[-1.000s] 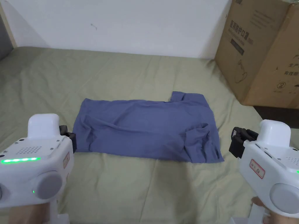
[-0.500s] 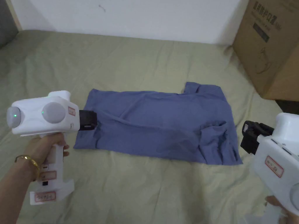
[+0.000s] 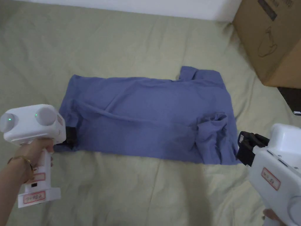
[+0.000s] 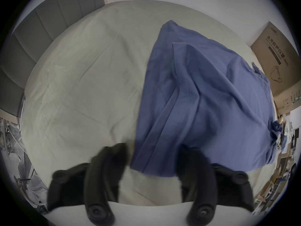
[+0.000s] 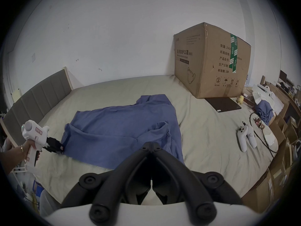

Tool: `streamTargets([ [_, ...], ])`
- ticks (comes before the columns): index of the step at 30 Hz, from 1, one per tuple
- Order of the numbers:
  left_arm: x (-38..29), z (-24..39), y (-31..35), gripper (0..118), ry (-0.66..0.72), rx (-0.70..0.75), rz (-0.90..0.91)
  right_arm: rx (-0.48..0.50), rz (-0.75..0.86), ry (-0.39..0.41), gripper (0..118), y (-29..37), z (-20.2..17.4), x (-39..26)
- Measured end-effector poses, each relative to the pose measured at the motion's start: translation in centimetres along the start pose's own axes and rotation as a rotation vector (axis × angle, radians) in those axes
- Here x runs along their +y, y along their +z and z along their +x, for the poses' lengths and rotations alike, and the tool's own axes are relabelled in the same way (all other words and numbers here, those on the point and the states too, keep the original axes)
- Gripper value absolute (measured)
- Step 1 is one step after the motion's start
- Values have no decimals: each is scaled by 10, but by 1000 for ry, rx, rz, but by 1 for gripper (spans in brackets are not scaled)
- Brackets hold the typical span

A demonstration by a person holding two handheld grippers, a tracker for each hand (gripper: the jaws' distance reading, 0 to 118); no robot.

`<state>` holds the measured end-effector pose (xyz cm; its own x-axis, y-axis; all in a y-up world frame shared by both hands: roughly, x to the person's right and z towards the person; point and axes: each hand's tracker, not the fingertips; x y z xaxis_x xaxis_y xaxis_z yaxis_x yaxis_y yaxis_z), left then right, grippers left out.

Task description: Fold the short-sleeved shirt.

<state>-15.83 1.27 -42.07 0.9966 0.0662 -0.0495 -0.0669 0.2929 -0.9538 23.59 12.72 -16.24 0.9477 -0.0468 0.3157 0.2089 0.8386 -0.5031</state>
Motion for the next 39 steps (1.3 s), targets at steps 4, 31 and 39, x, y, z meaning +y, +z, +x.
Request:
streamTargets([
  [4, -6, 0, 13, 4, 17, -31, 90, -10, -30, -1, 0, -14, 4, 3],
  [31, -6, 3, 41, 3, -29, -51, 175, -127, -712, -2, 96, -191, 54, -20],
  [39, -5, 2, 41, 3, 6, -38, 151, -42, -674, -58, 6, -169, 69, 9],
])
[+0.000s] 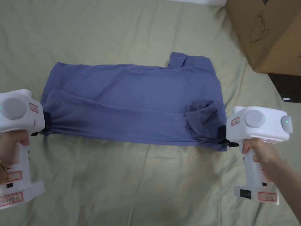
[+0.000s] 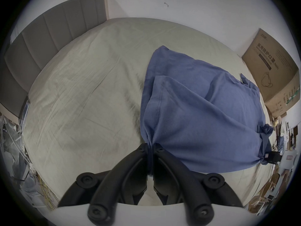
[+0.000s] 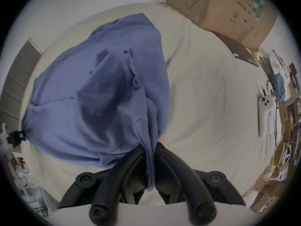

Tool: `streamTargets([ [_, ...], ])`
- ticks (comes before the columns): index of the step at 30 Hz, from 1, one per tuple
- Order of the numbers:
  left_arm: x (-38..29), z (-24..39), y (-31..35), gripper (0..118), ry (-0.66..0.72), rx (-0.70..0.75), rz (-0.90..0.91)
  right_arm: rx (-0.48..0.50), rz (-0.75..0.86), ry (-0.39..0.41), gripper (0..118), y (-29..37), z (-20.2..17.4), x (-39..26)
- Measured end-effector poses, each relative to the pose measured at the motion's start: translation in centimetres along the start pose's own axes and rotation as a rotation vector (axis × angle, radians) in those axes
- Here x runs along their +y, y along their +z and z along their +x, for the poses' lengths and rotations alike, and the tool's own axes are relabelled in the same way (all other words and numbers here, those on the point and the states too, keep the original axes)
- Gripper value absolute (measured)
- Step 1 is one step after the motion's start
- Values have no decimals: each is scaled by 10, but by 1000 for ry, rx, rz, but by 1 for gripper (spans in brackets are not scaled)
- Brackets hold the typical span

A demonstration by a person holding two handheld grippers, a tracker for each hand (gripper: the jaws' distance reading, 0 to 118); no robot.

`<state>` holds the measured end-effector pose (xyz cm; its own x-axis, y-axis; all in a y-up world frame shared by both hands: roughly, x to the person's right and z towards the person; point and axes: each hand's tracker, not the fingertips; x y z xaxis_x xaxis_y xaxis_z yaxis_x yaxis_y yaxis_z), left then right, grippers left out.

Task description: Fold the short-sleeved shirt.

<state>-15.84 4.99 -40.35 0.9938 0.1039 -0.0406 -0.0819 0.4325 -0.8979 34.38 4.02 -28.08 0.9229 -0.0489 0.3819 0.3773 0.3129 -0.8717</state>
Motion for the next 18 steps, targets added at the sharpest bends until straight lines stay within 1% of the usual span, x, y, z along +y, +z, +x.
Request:
streamTargets([
  [3, 6, -4, 17, 3, 3, -15, 16, 34, 50, 7, 6, 35, 10, 2],
  [6, 10, -9, 43, 3, -1, -43, 48, 90, 92, 3, 6, 75, 15, 0],
  [8, 8, -16, 65, 3, -11, -76, 70, 104, 118, 32, 6, 100, 20, -7],
  [11, -9, -30, 97, 3, -34, -131, 104, 124, 159, 54, 6, 130, 26, -34],
  [15, -55, -49, 114, 3, -49, -137, 98, 152, 173, 30, 6, 135, 34, -85],
  [17, -83, -58, 107, 3, -36, -127, 58, 136, 152, 23, 6, 124, 33, -112],
  [18, -95, -61, 101, 3, -36, -116, 31, 123, 134, 32, 6, 117, 32, -124],
])
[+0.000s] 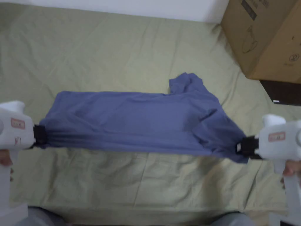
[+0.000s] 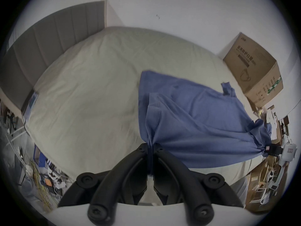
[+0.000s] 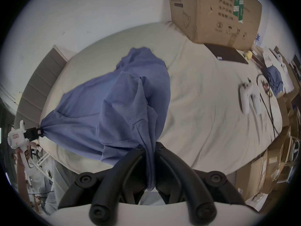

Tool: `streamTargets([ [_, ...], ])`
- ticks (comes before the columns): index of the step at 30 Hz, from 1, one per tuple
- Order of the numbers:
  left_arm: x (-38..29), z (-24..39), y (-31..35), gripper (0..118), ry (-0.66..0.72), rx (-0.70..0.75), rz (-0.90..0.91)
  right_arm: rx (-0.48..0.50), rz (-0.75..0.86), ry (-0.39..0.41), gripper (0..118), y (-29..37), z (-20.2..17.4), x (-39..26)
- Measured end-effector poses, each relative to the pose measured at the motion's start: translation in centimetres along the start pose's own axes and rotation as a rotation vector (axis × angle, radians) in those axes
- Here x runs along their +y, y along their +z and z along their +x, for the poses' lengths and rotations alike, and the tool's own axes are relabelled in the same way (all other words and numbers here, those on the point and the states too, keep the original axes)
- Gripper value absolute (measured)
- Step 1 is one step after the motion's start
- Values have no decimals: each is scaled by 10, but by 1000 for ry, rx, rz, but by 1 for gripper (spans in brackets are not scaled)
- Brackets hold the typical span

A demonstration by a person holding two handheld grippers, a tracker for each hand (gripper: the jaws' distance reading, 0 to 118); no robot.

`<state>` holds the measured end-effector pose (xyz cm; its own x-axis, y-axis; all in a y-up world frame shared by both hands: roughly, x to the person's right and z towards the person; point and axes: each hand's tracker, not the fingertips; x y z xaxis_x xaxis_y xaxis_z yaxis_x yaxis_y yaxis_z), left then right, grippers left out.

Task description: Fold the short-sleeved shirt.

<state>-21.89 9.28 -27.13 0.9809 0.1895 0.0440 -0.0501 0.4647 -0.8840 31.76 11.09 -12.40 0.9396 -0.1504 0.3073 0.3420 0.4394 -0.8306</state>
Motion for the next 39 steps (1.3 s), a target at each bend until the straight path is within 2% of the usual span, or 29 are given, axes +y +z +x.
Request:
streamTargets([
  [2, -23, -7, -13, 5, 25, 40, -53, -6, -45, 2, 6, -16, 1, -24],
  [3, -31, -9, -18, 9, 54, 57, -67, -2, -64, -6, 6, -21, 2, -32],
  [4, -38, -12, -22, 19, 78, 74, -82, -1, -69, -14, 6, -26, 1, -40],
  [6, -46, -17, -23, 59, 99, 93, -93, -24, -61, -31, 9, -30, 0, -47],
  [7, -48, -20, -21, 83, 115, 88, -93, -65, -62, -21, 24, -29, -3, -47],
  [8, -47, -24, -16, 106, 137, 74, -80, -107, -58, 6, 62, -28, -6, -46],
  [9, -44, -26, -8, 110, 162, 53, -48, -124, -60, 38, 100, -25, -7, -44],
  [10, -40, -27, 1, 110, 182, 25, 3, -135, -38, 68, 118, -18, -10, -42],
  [12, -27, -27, 20, 110, 176, 0, 81, -139, 90, 107, 107, 6, -15, -31],
  [14, -12, -17, 39, 110, 139, 6, 175, -156, 166, 124, 109, 29, -21, -16],
  [19, 10, 22, 89, 110, 27, 14, 457, -100, 495, 118, 114, 89, -48, 8],
  [25, 1, 82, 121, 109, -185, 96, 808, -54, 795, 125, 117, 130, -87, 6],
  [27, -4, 97, 124, 101, -215, 114, 866, -47, 845, 130, 111, 134, -99, 3],
  [28, -7, 104, 125, 90, -224, 108, 891, -41, 870, 126, 102, 135, -104, -1],
  [29, -10, 109, 126, 63, -229, 93, 910, -39, 891, 126, 76, 135, -109, -4],
  [30, -12, 113, 127, 63, -232, 82, 913, -41, 893, 126, 76, 134, -112, -5],
  [31, -12, 114, 125, 55, -239, 69, 906, -40, 893, 124, 66, 133, -115, -6],
  [32, -12, 117, 124, 39, -239, 65, 902, -38, 898, 117, 47, 131, -117, -7],
  [33, -12, 118, 122, 17, -246, 57, 898, -39, 901, 104, 21, 128, -119, -7],
  [34, -13, 118, 120, 1, -251, 48, 894, -43, 904, 90, 6, 126, -121, -7],
  [36, -15, 117, 116, 0, -249, 16, 887, -42, 881, 99, 0, 120, -123, -7],
  [39, -16, 117, 110, 0, -242, -9, 866, -22, 873, 92, 0, 110, -124, -10],
])
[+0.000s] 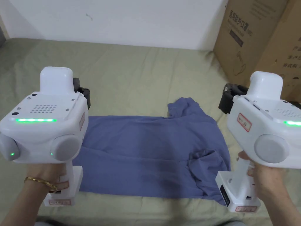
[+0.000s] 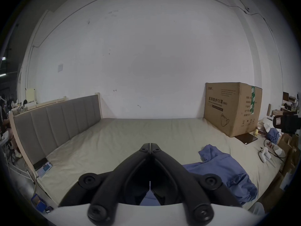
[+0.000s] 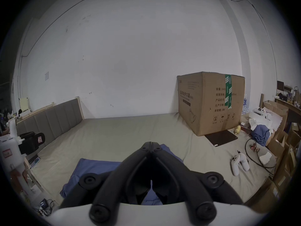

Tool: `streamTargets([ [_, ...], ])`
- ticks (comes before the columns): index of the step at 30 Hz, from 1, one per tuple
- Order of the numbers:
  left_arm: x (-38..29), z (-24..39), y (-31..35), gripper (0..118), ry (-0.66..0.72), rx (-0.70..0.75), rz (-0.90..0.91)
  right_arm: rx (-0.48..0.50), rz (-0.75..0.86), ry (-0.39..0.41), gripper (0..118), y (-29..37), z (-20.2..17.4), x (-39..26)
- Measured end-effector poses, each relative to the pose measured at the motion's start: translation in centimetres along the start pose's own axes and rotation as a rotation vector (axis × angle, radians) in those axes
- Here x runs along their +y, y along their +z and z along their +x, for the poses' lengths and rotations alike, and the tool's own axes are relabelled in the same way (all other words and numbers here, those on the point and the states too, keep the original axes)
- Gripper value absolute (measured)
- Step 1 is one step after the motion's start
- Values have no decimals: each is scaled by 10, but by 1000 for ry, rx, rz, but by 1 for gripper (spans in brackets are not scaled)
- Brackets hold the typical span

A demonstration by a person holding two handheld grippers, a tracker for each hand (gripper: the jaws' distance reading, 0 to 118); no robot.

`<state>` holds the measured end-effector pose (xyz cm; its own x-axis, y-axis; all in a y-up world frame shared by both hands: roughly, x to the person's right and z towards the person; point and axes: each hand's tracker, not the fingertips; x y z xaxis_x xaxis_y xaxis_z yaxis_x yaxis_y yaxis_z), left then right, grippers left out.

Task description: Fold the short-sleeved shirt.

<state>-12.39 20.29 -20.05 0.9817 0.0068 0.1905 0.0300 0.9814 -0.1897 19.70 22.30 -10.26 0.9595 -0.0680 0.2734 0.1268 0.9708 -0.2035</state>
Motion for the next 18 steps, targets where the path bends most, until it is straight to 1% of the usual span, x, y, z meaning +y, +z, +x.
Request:
streamTargets([
  [7, -3, -12, -30, 0, 28, -19, -97, 6, -30, -2, 0, -18, -1, -7],
  [11, 6, -28, -73, 0, 44, -20, -169, 6, -51, -3, 0, -37, -2, -6],
  [12, 9, -31, -86, 0, 51, -30, -206, 8, -58, -1, 0, -42, -2, -6],
  [13, 13, -37, -104, 3, 63, -36, -255, 9, -63, 1, 0, -49, -3, -6],
  [14, 15, -43, -121, 17, 77, -26, -298, 7, -70, 4, 0, -54, -4, -6],
  [16, 15, -55, -157, 55, 130, -41, -411, 8, -84, 12, 0, -67, -5, -7],
  [17, 14, -62, -177, 76, 149, -45, -483, 8, -92, 13, 0, -73, -5, -8],
  [18, 11, -68, -193, 89, 174, -43, -534, 8, -100, 14, 0, -79, -6, -9],
])
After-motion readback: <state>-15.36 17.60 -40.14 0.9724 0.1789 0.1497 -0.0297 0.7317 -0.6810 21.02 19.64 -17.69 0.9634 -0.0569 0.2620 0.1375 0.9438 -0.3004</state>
